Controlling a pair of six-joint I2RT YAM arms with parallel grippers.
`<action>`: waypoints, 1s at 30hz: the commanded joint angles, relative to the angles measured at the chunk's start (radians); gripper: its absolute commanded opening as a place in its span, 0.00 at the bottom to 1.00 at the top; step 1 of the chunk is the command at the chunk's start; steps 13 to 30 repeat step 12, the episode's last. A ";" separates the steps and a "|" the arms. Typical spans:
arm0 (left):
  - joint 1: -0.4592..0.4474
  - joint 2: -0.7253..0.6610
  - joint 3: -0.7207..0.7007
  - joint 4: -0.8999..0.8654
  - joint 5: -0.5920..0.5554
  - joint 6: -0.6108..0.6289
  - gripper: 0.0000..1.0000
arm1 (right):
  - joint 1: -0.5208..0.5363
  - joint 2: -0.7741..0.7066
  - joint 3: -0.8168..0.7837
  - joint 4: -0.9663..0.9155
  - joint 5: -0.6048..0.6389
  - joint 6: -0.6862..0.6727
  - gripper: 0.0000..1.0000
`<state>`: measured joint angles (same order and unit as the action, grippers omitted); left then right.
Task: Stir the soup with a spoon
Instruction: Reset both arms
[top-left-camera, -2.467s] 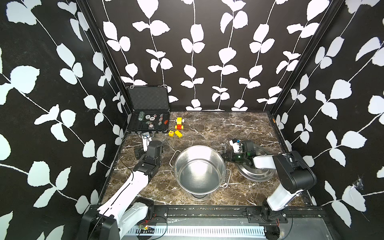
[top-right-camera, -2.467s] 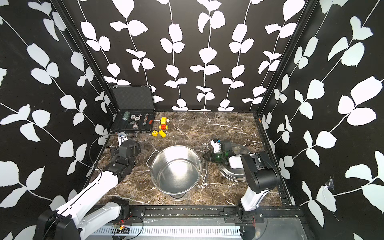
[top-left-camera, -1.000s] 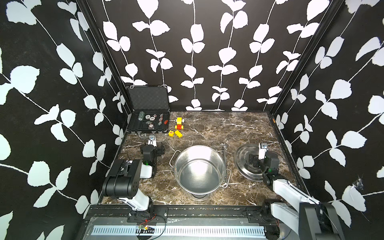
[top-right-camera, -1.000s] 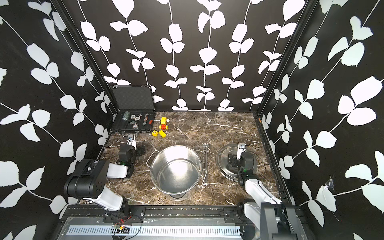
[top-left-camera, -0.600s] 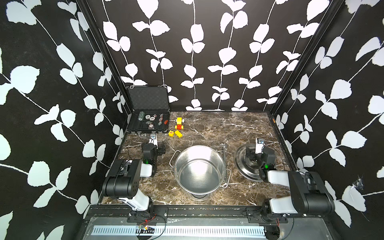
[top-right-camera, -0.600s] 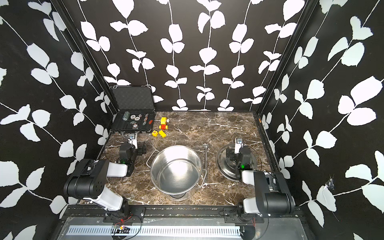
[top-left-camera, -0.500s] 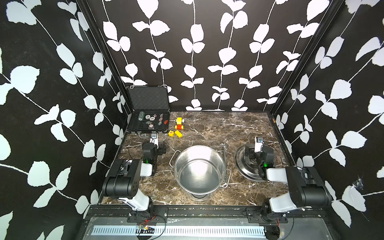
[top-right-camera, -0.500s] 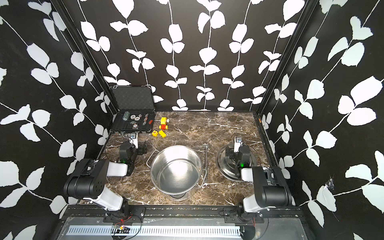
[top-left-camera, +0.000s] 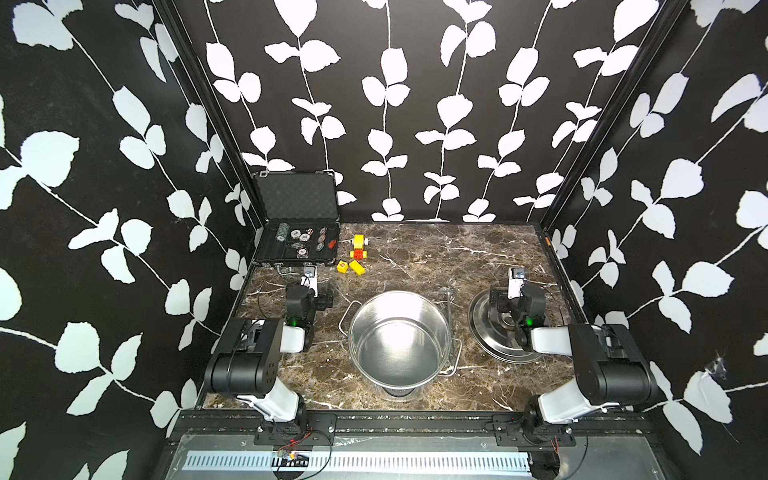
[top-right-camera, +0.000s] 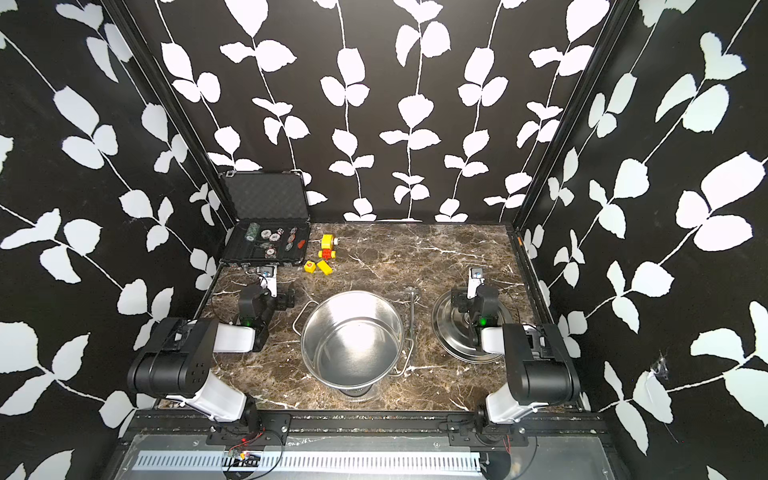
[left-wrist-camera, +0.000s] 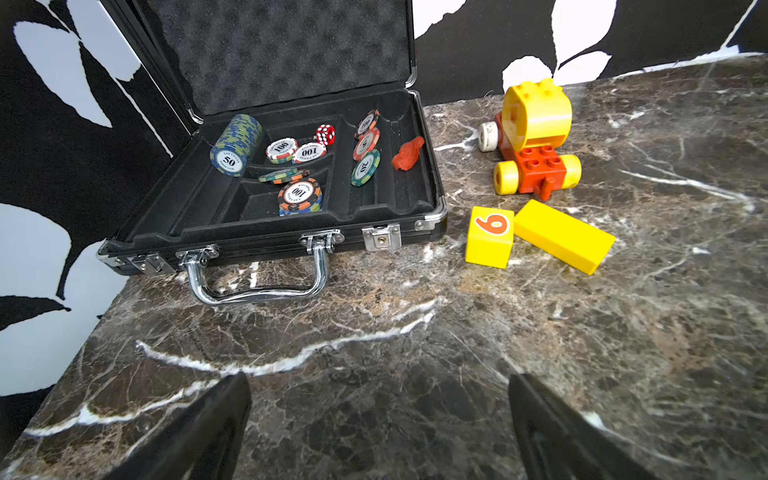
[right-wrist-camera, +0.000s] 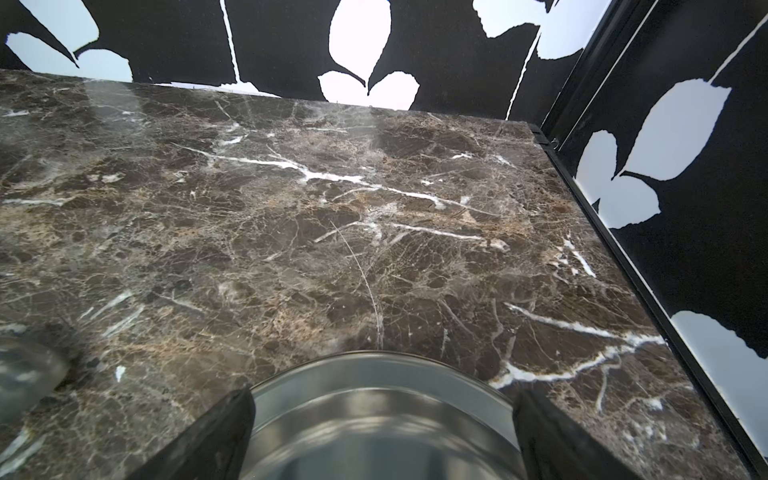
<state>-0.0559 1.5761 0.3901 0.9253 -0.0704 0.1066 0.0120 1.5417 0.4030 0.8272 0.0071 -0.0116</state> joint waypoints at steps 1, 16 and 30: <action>0.004 -0.011 0.013 -0.015 0.006 0.012 0.99 | -0.005 -0.008 0.007 0.009 0.010 0.002 0.99; 0.010 -0.011 0.015 -0.020 0.021 0.009 0.99 | -0.004 -0.009 0.004 0.012 0.010 0.001 0.99; 0.010 -0.011 0.015 -0.020 0.021 0.009 0.99 | -0.004 -0.009 0.004 0.012 0.010 0.001 0.99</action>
